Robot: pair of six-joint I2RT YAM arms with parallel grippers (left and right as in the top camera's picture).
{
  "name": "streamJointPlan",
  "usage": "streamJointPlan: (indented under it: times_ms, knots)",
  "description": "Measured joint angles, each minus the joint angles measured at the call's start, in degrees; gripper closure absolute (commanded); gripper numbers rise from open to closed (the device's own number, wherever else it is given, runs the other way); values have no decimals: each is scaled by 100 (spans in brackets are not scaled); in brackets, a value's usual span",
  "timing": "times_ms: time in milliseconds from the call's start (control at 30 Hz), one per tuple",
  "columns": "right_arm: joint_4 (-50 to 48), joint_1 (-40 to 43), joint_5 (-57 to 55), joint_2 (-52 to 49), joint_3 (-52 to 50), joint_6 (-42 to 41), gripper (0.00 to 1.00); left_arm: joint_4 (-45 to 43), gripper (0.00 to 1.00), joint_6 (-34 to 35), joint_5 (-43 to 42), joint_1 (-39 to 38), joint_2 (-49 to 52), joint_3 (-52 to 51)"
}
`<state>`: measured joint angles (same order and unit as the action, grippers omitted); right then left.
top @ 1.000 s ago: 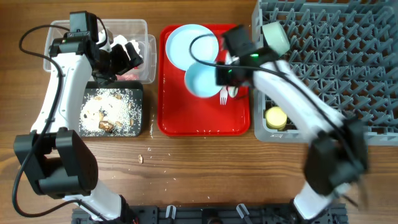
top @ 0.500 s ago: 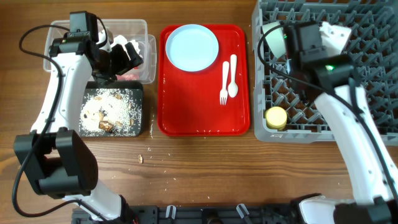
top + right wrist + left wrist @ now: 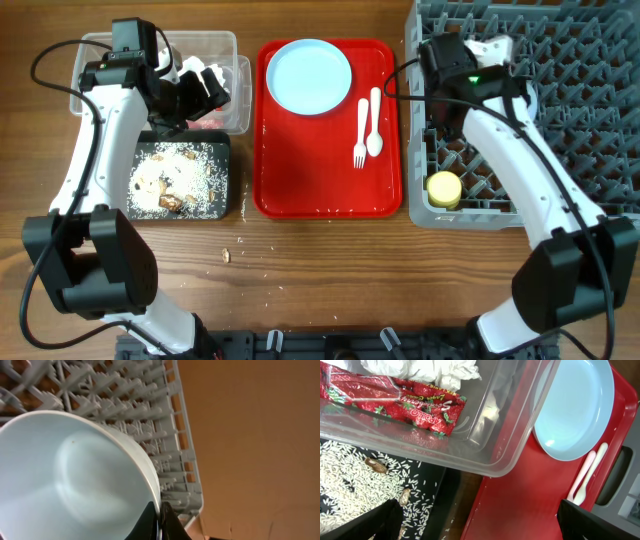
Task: Sort waste into correct bins and load items into the dishwasher rack
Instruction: 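Carry the light-blue bowl into the dish rack and release it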
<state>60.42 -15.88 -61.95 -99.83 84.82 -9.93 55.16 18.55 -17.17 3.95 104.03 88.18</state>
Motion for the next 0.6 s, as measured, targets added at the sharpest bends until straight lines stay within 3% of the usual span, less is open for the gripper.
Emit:
streamJointPlan:
  times_ms: [600]
  knots:
    - [-208, -511, -111, -531, 0, 511, 96, -2, 0, 0, 0, 0, 0, 0]
